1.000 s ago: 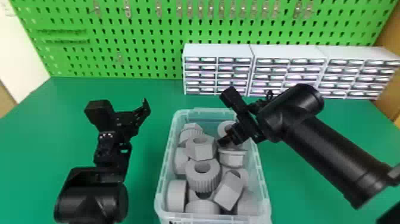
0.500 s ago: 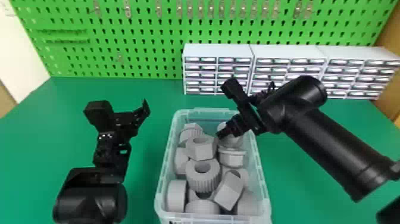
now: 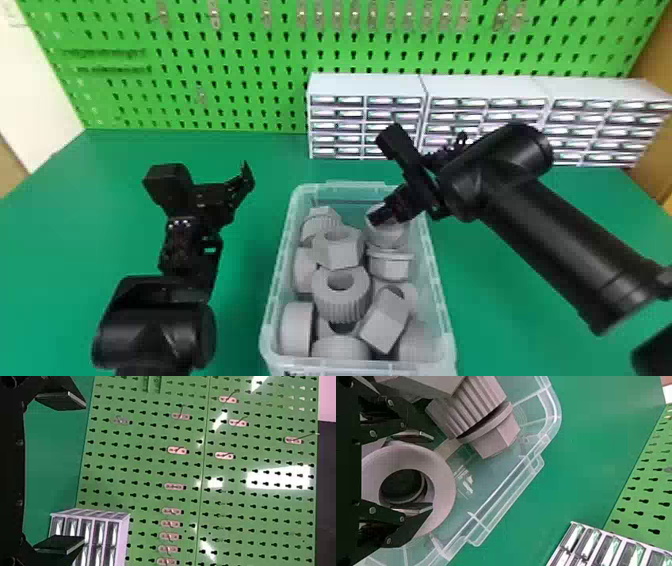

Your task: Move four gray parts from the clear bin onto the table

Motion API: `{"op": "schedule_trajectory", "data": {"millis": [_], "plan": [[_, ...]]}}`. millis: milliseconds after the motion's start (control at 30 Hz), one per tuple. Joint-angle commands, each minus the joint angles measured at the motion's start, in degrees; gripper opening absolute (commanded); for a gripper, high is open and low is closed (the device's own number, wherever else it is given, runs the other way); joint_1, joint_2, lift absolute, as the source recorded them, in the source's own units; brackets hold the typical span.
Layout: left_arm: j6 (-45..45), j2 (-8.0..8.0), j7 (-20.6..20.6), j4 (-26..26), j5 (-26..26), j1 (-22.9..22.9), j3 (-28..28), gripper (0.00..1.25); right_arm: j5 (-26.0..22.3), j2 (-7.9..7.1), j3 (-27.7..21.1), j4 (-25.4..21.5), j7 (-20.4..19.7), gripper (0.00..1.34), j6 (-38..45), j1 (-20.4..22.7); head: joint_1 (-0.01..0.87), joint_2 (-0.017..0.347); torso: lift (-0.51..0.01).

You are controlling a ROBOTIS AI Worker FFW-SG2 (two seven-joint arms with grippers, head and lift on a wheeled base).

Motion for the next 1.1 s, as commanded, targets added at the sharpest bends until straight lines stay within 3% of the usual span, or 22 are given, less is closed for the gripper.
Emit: {"op": "schedule_trajectory", "data": {"millis": [0,800,900,1067], "plan": [[0.0,0.0,0.0,0.3,0.2,-0.3,-0.4,1.15,-0.2,0.01,0.3,1.4,0.0,0.7,-1.1,0.1,0.693,0.072,-0.052],[-0.1,0.0,0.0,0.6,0.6,-0.5,-0.5,1.15,-3.4,0.18,3.8,3.1,-0.8,0.72,-2.4,0.2,0.693,0.072,-0.052],[-0.1,0.0,0.0,0.6,0.8,-0.5,-0.5,1.15,-3.6,0.18,4.1,3.1,-1.0,0.64,-1.8,0.2,0.693,0.072,-0.052],[-0.1,0.08,0.0,0.6,0.7,-0.5,-0.5,1.15,-3.6,0.18,4.1,3.1,-1.3,0.4,-0.3,0.0,0.693,0.072,-0.052]]}}
